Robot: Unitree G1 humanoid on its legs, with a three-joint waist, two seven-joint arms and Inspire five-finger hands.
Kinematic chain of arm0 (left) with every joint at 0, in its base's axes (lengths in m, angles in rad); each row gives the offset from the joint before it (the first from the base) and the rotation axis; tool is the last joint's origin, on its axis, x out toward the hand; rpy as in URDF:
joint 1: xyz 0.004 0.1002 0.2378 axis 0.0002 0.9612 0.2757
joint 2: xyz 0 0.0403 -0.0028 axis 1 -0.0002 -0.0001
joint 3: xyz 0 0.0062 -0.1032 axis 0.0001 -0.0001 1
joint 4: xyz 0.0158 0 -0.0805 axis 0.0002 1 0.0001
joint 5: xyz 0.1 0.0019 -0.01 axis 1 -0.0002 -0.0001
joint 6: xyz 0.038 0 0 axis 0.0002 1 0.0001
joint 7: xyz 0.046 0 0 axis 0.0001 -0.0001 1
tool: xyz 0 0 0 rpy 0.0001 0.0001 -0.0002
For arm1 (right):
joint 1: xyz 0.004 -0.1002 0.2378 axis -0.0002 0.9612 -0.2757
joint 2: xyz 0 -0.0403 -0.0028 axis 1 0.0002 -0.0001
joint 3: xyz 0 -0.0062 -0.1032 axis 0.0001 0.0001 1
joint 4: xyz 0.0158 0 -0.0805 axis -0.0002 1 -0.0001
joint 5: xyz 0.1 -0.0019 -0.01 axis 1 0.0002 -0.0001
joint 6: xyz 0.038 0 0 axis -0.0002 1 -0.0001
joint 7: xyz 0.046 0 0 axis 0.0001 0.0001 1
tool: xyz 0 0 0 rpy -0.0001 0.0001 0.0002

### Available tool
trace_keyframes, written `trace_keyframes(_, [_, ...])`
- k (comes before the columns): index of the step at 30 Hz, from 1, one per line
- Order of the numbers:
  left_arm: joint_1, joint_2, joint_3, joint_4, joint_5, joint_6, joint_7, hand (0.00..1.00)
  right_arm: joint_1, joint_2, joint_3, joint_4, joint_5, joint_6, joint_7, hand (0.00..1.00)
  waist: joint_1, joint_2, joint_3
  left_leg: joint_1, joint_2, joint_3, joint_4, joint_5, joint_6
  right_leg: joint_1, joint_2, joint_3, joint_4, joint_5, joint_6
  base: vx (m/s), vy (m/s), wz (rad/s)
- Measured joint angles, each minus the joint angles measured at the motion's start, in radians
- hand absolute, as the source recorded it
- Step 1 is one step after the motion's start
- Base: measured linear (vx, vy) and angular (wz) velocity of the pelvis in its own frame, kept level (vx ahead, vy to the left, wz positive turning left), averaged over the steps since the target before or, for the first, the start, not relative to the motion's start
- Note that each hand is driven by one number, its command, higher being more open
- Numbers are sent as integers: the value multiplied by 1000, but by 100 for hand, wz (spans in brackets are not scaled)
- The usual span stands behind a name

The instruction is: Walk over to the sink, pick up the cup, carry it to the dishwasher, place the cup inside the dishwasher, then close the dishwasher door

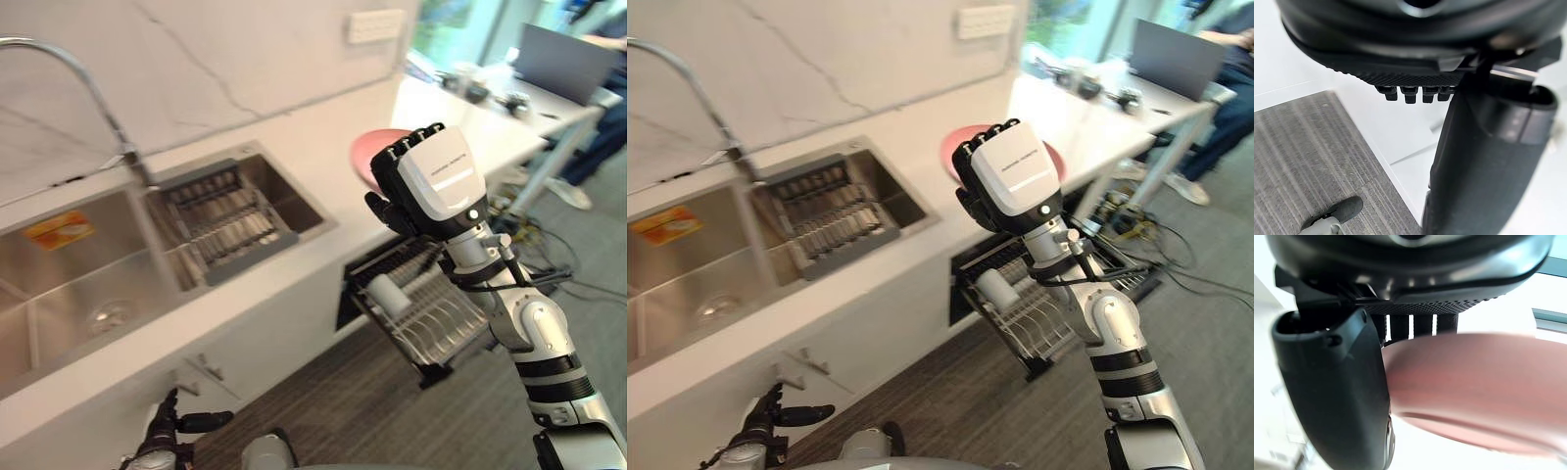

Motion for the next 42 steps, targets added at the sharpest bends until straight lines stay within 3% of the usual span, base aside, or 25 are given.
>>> trace_keyframes(3, [-8, 15, 15, 41, -12, -35, -2, 100, 32, -65, -76, 26, 13, 0, 27, 0, -34, 17, 10, 17, 13, -36, -102, 90, -31, -7, 51, -7, -14, -2, 2, -56, -193, 4])
trace_keyframes(5, [-12, 12, 9, 59, -22, -60, -1, 100, 33, -83, -127, 45, 16, 2, 29, 0, -42, 26, 14, 38, -2, -35, -204, 147, -39, -26, 55, -7, -14, -8, -8, -102, -107, 7])
trace_keyframes(8, [-15, -6, -13, 71, -60, -106, -2, 100, 23, -98, -162, 63, 16, 1, 12, 0, -62, 58, 34, 53, -39, -37, -345, 222, -34, -94, 40, -3, 28, -21, -14, -155, 16, 2])
trace_keyframes(13, [-73, -51, -103, 74, -69, -185, -49, 100, -78, -169, -155, 121, 15, 1, -29, 0, -95, 116, 102, -58, -89, -60, -350, 235, -31, -249, -30, 11, 133, -38, -4, -142, 82, 6])
trace_keyframes(16, [-100, -67, -138, 73, -79, -200, -63, 100, -122, -184, -155, 170, 15, 10, -38, 0, -106, 129, 135, -94, -108, -68, -350, 243, -31, -294, -52, 19, 152, -27, 1, -42, 60, 1])
trace_keyframes(24, [-194, -63, -155, 30, -112, -211, -62, 100, -241, -229, -155, 264, 15, 53, -58, 0, -120, 155, 231, -200, -158, -123, -349, 287, 24, -422, -107, 35, 211, -24, 9, 46, 18, 4])
trace_keyframes(33, [-270, -24, -218, -17, -139, -268, -61, 100, -464, -298, -124, 365, 64, 143, -66, 0, -108, 208, 322, -331, -177, -194, -345, 325, 3, -545, -131, 18, 243, -23, 11, -16, -24, 12])
trace_keyframes(42, [-354, -1, -288, 3, -172, -315, -49, 100, -549, -313, -11, 516, 134, 187, -12, 0, -75, 239, 342, -443, -192, -254, -344, 338, 7, -674, -148, 25, 292, -23, 10, -39, -19, 5])
